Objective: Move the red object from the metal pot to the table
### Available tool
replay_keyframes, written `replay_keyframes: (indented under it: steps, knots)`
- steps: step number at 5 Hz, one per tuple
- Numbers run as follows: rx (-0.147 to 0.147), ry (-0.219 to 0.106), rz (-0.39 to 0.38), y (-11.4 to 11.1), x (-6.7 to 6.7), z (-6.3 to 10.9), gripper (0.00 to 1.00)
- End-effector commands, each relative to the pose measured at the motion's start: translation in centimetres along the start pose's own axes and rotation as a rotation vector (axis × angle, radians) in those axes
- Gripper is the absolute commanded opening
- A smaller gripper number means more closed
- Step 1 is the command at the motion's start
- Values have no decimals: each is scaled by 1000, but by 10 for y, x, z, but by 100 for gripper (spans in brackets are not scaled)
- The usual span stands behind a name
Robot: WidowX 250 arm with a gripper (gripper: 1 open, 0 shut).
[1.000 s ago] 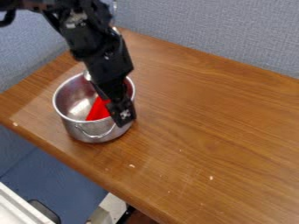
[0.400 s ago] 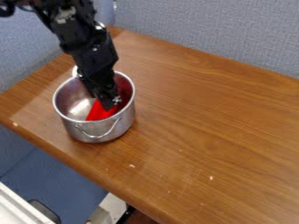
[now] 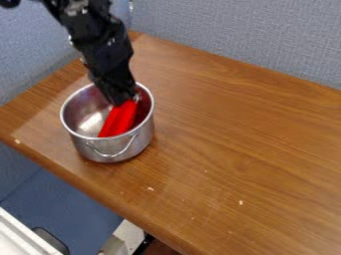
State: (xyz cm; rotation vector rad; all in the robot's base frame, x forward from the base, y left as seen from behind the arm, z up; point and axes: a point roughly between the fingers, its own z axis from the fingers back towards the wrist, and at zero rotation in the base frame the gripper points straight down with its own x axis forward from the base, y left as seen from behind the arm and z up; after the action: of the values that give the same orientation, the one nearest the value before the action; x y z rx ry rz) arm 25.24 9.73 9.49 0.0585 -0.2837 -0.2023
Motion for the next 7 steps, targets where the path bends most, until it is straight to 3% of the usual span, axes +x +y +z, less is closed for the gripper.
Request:
replay_keyframes:
  steps: [1,2,3,4,5,7]
  knots:
    - [52,-40,76,14,16,16,0]
    - [41,-62,58,8,17,43,0]
    - [25,-79,51,3,17,63,100]
    - [2,-66,51,0,19,52,100]
    - [-80,-45,-68,3,25,30,100]
    - [-85,-10,-160,4,25,27,100]
